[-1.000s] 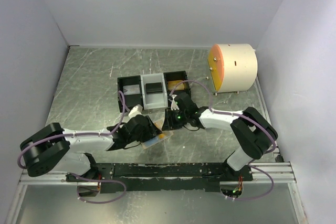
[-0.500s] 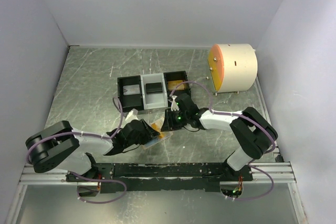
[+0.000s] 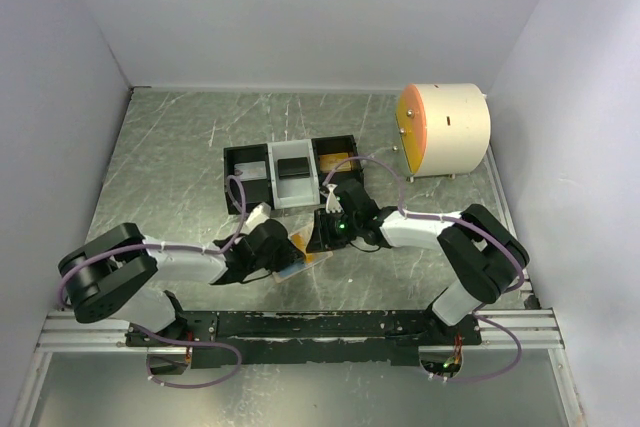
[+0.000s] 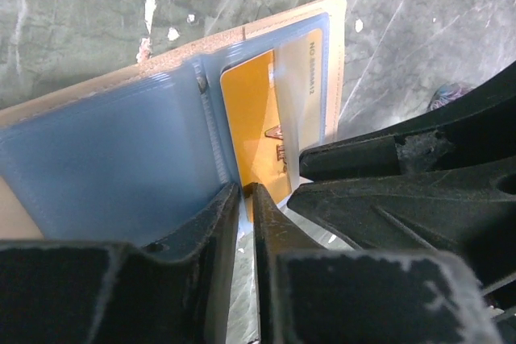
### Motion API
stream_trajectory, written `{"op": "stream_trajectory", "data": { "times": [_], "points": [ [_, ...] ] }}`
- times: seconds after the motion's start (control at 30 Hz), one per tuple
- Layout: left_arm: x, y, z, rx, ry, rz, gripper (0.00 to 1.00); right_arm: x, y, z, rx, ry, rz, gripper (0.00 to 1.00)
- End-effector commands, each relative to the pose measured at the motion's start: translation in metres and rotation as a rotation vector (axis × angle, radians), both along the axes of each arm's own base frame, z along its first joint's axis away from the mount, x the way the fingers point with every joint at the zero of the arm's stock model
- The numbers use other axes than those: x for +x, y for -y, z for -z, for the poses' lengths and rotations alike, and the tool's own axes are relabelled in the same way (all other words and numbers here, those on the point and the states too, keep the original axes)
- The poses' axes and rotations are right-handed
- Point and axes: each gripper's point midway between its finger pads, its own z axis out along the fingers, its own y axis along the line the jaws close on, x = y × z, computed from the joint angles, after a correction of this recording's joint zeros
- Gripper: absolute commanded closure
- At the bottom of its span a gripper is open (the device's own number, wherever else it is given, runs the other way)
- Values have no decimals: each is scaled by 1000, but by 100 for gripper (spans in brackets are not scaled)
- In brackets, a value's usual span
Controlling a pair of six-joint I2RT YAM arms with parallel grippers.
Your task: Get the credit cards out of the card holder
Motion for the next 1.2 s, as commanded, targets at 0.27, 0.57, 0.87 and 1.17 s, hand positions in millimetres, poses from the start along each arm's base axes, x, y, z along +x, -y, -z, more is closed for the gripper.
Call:
{"op": "stream_trajectory", "data": {
  "times": [0.27,0.57,0.87,1.17],
  "points": [
    [-2,-14,13,146,-33,11,93,8,11,-13,-78,39,28,68],
    [-6,-24,1,158,-7,9,93,23,17,-20,-124,103,66,65],
    [-10,-25,-10,163,18,49,92,10,1,-15,-54,47,-20,63],
    [-2,-7,-22,87,66,70,67,8,2,4,-83,16,-32,63]
  ]
}}
